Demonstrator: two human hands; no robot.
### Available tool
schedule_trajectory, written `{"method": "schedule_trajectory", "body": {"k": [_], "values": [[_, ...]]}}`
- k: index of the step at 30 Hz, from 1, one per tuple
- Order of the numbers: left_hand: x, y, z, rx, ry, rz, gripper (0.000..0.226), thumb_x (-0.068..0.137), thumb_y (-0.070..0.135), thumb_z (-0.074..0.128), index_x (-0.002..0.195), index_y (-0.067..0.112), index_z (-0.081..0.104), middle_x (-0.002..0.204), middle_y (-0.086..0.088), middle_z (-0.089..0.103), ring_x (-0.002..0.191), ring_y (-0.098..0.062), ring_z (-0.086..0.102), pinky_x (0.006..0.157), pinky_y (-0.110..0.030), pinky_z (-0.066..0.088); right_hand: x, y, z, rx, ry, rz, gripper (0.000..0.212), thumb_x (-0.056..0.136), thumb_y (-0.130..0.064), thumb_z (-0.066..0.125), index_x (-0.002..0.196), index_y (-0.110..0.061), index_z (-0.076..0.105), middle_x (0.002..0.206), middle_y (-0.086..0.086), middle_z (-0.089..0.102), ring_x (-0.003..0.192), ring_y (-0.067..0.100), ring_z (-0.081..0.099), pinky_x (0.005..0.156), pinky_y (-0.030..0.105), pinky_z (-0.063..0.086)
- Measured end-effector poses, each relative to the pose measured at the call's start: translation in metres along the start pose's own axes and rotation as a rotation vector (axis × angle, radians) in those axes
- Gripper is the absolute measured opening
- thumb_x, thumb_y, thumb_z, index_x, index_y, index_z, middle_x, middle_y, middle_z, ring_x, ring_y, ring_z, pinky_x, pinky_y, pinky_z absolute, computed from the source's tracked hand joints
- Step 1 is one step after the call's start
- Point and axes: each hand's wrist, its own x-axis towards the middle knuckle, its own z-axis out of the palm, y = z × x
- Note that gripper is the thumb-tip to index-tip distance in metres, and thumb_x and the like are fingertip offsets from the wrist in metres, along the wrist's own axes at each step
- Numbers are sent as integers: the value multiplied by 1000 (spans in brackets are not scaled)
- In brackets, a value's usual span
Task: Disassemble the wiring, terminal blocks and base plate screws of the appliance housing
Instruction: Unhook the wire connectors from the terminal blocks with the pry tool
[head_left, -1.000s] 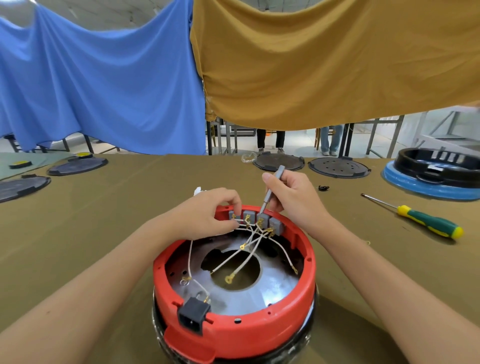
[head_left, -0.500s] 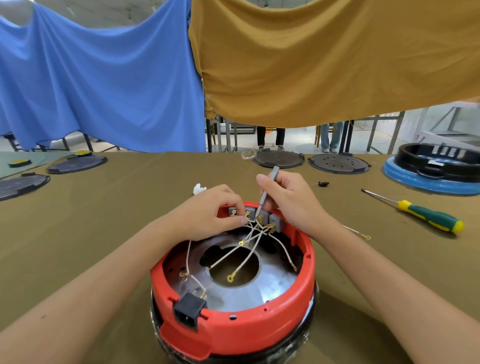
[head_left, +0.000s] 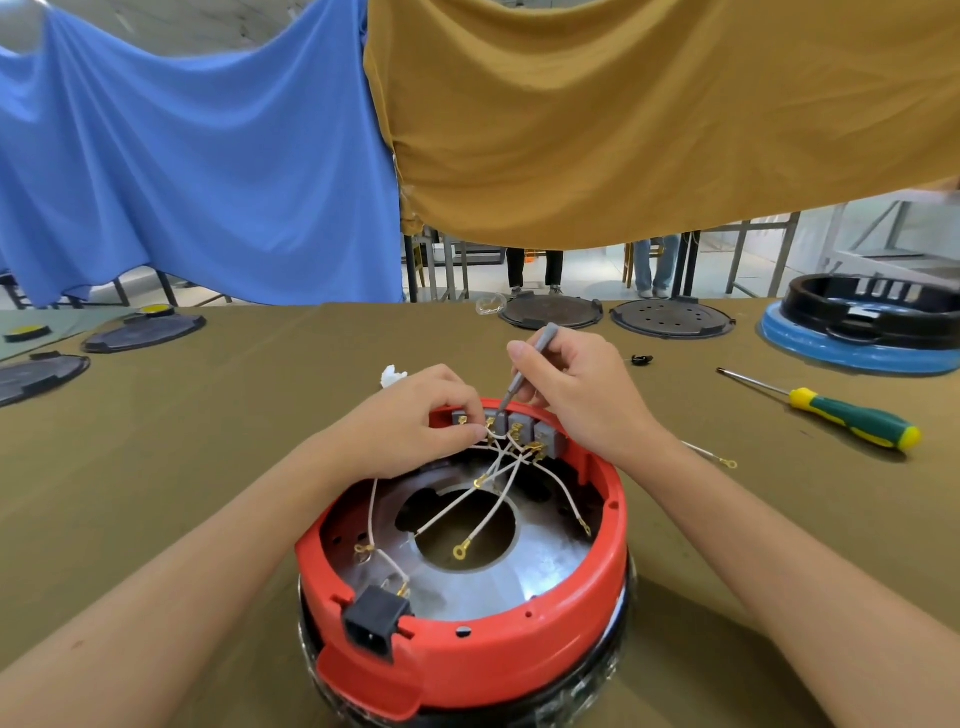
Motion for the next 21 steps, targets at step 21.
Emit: {"method": "schedule_trajectory", "body": {"k": [21], "values": [[1, -2, -1, -52, 87, 61, 12, 86, 29, 73, 81, 38, 67, 98, 6, 63, 87, -8, 61, 88, -36, 48, 0, -8, -2, -268, -72, -180, 29, 99, -40, 57, 86, -17, 70, 71, 0, 69, 65, 15, 63, 63, 38, 49]]}}
